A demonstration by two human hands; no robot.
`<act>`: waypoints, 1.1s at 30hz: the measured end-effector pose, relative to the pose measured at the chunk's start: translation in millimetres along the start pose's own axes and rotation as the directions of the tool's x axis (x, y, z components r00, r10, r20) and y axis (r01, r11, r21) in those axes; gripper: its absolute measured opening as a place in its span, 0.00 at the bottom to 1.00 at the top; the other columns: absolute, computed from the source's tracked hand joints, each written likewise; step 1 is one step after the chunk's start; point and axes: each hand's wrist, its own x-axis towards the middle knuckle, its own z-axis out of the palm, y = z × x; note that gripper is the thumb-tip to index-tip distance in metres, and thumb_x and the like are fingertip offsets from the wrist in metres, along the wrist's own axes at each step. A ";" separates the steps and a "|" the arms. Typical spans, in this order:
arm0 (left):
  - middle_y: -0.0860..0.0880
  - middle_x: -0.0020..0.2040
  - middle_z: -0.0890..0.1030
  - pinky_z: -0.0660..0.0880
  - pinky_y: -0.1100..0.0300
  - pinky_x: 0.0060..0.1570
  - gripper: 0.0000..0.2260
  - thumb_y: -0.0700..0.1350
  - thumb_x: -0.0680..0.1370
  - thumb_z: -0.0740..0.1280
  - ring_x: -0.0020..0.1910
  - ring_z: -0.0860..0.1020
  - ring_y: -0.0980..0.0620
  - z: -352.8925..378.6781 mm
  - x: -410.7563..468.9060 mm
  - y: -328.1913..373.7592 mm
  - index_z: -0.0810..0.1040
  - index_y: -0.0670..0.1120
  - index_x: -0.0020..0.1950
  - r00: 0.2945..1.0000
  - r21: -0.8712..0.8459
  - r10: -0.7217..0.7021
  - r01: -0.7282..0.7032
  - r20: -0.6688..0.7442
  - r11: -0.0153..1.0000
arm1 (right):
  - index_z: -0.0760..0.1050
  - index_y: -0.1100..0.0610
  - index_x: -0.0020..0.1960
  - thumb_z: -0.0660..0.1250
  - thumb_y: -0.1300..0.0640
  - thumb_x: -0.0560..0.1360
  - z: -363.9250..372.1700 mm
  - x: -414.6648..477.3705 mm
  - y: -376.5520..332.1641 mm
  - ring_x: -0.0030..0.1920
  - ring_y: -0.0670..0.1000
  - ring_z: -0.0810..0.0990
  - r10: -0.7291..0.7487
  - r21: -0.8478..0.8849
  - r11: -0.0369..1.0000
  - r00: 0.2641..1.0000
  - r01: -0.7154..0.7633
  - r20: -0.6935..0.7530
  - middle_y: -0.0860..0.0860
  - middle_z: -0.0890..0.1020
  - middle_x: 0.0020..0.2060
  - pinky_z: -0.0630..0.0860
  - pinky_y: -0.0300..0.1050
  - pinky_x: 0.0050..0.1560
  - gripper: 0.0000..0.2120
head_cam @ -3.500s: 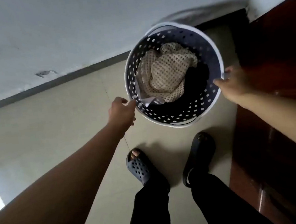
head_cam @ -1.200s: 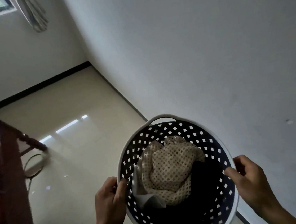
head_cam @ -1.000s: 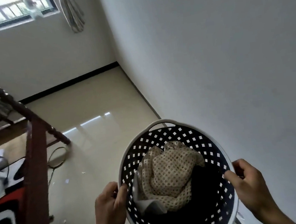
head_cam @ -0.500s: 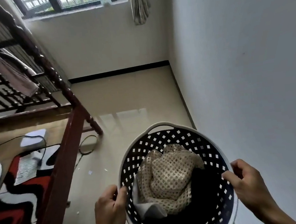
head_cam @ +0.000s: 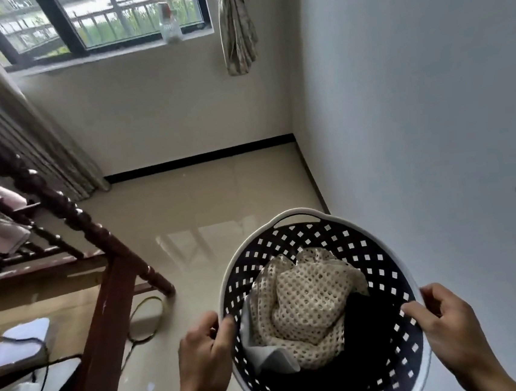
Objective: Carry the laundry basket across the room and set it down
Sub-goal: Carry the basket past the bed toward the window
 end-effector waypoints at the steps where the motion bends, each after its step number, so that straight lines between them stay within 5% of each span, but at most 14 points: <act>1: 0.40 0.27 0.78 0.73 0.45 0.32 0.22 0.61 0.65 0.60 0.31 0.77 0.39 8.1 19.3 3.8 0.72 0.40 0.32 1.000 0.009 -0.007 0.007 -0.003 1.000 | 0.75 0.65 0.37 0.70 0.65 0.71 6.2 21.8 -5.4 0.32 0.56 0.71 0.001 -0.001 1.000 1.000 -0.001 0.005 0.59 0.75 0.30 0.68 0.49 0.36 0.06; 4: 0.42 0.25 0.74 0.71 0.47 0.30 0.21 0.61 0.64 0.60 0.27 0.72 0.44 34.8 78.1 17.9 0.71 0.41 0.33 0.999 0.015 -0.031 0.032 -0.022 0.999 | 0.74 0.66 0.37 0.69 0.64 0.72 26.0 95.1 -26.0 0.33 0.56 0.72 -0.004 0.007 1.000 1.000 0.004 0.028 0.63 0.76 0.31 0.69 0.49 0.36 0.07; 9: 0.40 0.30 0.80 0.75 0.44 0.36 0.21 0.58 0.66 0.62 0.35 0.79 0.40 65.8 170.3 44.8 0.77 0.40 0.33 0.994 0.016 -0.102 0.103 -0.038 0.995 | 0.73 0.64 0.36 0.69 0.64 0.72 54.6 208.9 -81.0 0.32 0.55 0.71 -0.041 0.005 0.999 0.996 0.041 0.085 0.56 0.75 0.29 0.69 0.49 0.35 0.08; 20: 0.38 0.31 0.80 0.75 0.43 0.36 0.18 0.55 0.70 0.63 0.34 0.79 0.39 100.5 359.8 59.0 0.75 0.39 0.33 0.949 -0.085 -0.254 0.242 -0.188 0.966 | 0.71 0.62 0.35 0.68 0.66 0.73 153.9 411.3 -204.3 0.30 0.53 0.71 -0.125 -0.071 0.986 0.945 0.153 0.302 0.54 0.74 0.27 0.69 0.46 0.31 0.10; 26: 0.40 0.30 0.79 0.73 0.45 0.34 0.16 0.52 0.70 0.64 0.29 0.75 0.45 112.7 508.0 61.8 0.76 0.40 0.32 0.958 -0.073 -0.226 0.216 -0.176 0.974 | 0.76 0.64 0.39 0.69 0.64 0.72 229.0 511.7 -252.6 0.35 0.62 0.79 -0.062 -0.083 0.993 0.971 0.083 0.233 0.63 0.82 0.34 0.75 0.52 0.37 0.05; 33: 0.45 0.31 0.82 0.73 0.50 0.32 0.15 0.53 0.70 0.63 0.33 0.80 0.46 100.2 665.8 94.6 0.79 0.43 0.35 0.980 -0.061 -0.135 0.127 -0.149 0.990 | 0.77 0.64 0.40 0.69 0.65 0.73 282.5 600.9 -339.4 0.32 0.57 0.78 -0.086 -0.045 0.994 0.976 0.097 0.202 0.58 0.82 0.32 0.73 0.47 0.32 0.03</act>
